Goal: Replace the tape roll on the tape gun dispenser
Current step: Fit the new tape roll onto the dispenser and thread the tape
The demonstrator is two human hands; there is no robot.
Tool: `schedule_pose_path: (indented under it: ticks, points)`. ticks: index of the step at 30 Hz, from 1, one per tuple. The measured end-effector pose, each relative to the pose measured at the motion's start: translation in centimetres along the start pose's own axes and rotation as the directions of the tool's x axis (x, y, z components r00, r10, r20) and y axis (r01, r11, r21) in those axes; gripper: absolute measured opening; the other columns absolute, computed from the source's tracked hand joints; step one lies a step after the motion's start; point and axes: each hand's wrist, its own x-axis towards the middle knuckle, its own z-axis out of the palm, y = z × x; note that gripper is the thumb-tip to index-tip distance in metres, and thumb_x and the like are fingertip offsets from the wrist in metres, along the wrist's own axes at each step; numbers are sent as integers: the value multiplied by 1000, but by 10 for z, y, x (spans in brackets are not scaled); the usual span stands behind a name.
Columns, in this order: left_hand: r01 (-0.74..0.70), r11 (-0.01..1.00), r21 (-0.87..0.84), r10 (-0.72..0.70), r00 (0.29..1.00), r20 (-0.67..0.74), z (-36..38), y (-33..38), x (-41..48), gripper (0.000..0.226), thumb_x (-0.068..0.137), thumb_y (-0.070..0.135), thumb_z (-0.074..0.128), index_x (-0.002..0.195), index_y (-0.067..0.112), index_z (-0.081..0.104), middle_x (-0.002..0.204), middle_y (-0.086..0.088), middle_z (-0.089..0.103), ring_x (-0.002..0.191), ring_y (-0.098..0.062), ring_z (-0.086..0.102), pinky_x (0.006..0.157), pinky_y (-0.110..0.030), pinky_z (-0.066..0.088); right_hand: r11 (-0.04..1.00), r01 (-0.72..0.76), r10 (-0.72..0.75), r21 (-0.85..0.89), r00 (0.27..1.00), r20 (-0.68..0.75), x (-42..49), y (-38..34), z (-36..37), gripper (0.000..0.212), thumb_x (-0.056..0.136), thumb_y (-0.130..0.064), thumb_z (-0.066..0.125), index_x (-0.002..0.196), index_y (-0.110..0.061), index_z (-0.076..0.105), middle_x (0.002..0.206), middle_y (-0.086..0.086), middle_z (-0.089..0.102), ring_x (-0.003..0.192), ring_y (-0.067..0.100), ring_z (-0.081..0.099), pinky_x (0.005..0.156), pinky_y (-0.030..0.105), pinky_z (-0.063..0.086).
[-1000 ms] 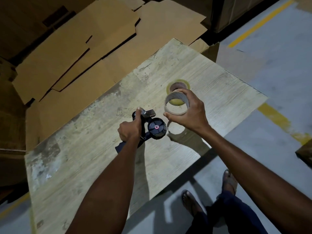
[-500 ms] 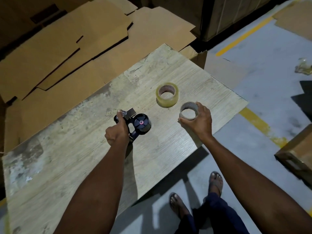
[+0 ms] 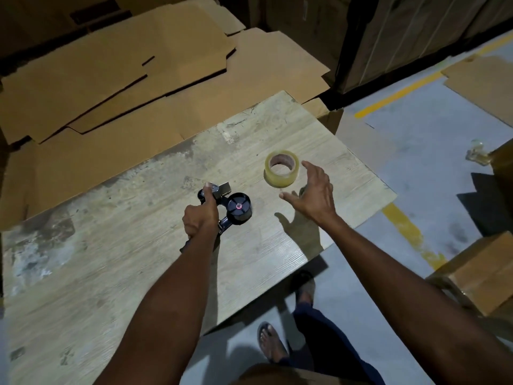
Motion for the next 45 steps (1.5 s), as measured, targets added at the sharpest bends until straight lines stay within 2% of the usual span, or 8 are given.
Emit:
schedule_pose_path:
  ticks: [8,14,22,28,31,35,40,45]
  points:
    - [29,999,33,-26,997,-69,6,4,13,105,71,102,39,91,3,67,92,-14,70,83,-35,68,62,-35,50,988,-40,73,-146,971,229,79,-29,20,129,66,-60,88,161,-22,10,157,21,28,144,42,30,110,57,36]
    - [-12,994,107,24,994,-108,9,7,29,93,79,96,41,67,5,58,68,-8,58,70,-31,62,52,-29,36,960,18,69,-278,951,300,102,-28,39,127,63,-50,91,158,-19,13,149,18,30,139,38,30,105,56,42]
    - [-68,990,128,76,995,-58,3,8,29,93,78,96,43,71,4,61,73,-11,64,69,-31,62,54,-31,37,988,4,51,-155,935,351,107,-33,22,124,59,-41,96,157,-19,22,149,18,37,140,39,35,107,55,45]
    - [-150,968,201,147,989,30,-4,6,30,109,67,106,25,78,6,68,78,-10,69,73,-31,66,58,-33,46,997,63,-78,50,921,381,66,-48,5,127,59,-38,99,159,-21,23,157,12,33,142,31,39,113,48,42]
    - [-157,963,218,137,985,105,-9,3,33,113,68,105,14,83,8,69,86,-12,71,78,-32,66,77,-40,54,989,104,-136,104,916,378,42,-53,-3,128,56,-39,100,159,-22,26,152,7,38,136,26,44,109,46,46]
    - [-205,967,150,187,974,129,-25,13,26,88,94,81,29,125,8,67,135,-16,60,127,-38,52,111,-55,35,977,155,-195,146,925,326,24,-57,-14,124,48,-57,92,154,-25,36,146,1,43,129,20,49,101,45,52]
    - [-598,744,-299,659,731,177,-51,25,23,33,102,38,63,127,16,69,130,-1,66,121,-16,60,107,-51,49,965,233,-260,118,902,344,23,-66,-24,119,53,-39,100,152,-25,36,147,3,42,130,22,48,104,42,51]
    - [-650,610,-454,790,453,413,-75,41,16,44,104,24,65,147,27,58,148,7,57,126,-11,56,98,-29,50,934,339,-354,109,844,403,26,-80,-26,120,48,-49,95,151,-30,35,146,-2,43,129,17,48,103,48,52]
